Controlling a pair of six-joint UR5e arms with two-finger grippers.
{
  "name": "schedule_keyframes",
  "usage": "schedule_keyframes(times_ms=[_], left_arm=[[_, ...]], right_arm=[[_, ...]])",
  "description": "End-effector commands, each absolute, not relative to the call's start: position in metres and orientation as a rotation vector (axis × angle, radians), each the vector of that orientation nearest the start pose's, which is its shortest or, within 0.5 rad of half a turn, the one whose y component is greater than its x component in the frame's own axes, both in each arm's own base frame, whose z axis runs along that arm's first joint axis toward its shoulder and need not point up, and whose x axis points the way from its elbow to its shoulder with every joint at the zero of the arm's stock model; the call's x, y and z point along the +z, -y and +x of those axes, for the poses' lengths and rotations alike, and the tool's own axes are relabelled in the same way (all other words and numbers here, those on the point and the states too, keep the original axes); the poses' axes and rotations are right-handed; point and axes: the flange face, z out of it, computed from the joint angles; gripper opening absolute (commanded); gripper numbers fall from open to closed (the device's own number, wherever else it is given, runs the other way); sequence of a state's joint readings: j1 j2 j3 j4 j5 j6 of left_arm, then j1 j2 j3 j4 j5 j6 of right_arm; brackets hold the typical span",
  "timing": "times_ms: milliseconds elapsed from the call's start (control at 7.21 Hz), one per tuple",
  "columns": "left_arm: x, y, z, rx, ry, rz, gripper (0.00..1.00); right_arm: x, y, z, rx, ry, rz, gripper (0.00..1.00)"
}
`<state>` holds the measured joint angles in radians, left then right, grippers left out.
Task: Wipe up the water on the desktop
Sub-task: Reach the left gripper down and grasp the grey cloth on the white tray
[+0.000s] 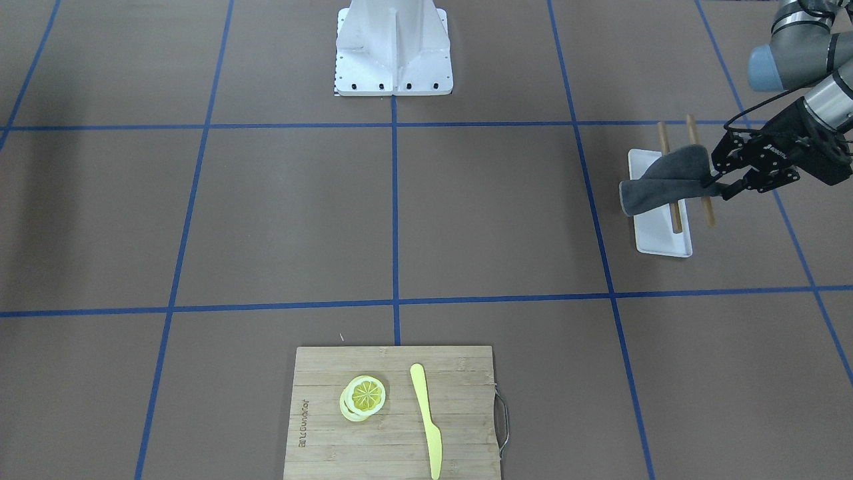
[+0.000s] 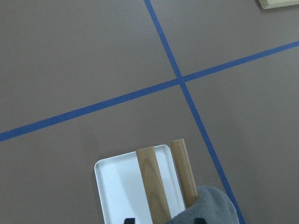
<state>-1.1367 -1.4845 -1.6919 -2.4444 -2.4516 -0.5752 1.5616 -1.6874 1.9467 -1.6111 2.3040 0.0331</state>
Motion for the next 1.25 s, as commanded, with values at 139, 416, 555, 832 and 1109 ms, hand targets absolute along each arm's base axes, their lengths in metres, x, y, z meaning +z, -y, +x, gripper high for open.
schedule_keyframes(times_ms=[139, 416, 555, 832, 1109], left_arm=[[0.532, 0.441, 0.144, 0.265, -1.143, 0.329, 0.45], [0.527, 0.439, 0.144, 0.225, -1.171, 0.331, 0.45], [0.529, 0.439, 0.145, 0.227, -1.169, 0.328, 0.45], [0.534, 0.439, 0.146, 0.226, -1.161, 0.327, 0.45], [0.537, 0.440, 0.146, 0.227, -1.157, 0.325, 0.45]], right_arm=[[0.535, 0.444, 0.063, -0.057, 0.734, 0.192, 1.00], [0.535, 0.444, 0.063, -0.056, 0.733, 0.192, 1.00], [0.536, 0.444, 0.063, -0.056, 0.733, 0.191, 1.00], [0.535, 0.444, 0.063, -0.057, 0.734, 0.192, 1.00], [0.535, 0.444, 0.063, -0.056, 0.733, 0.192, 1.00]])
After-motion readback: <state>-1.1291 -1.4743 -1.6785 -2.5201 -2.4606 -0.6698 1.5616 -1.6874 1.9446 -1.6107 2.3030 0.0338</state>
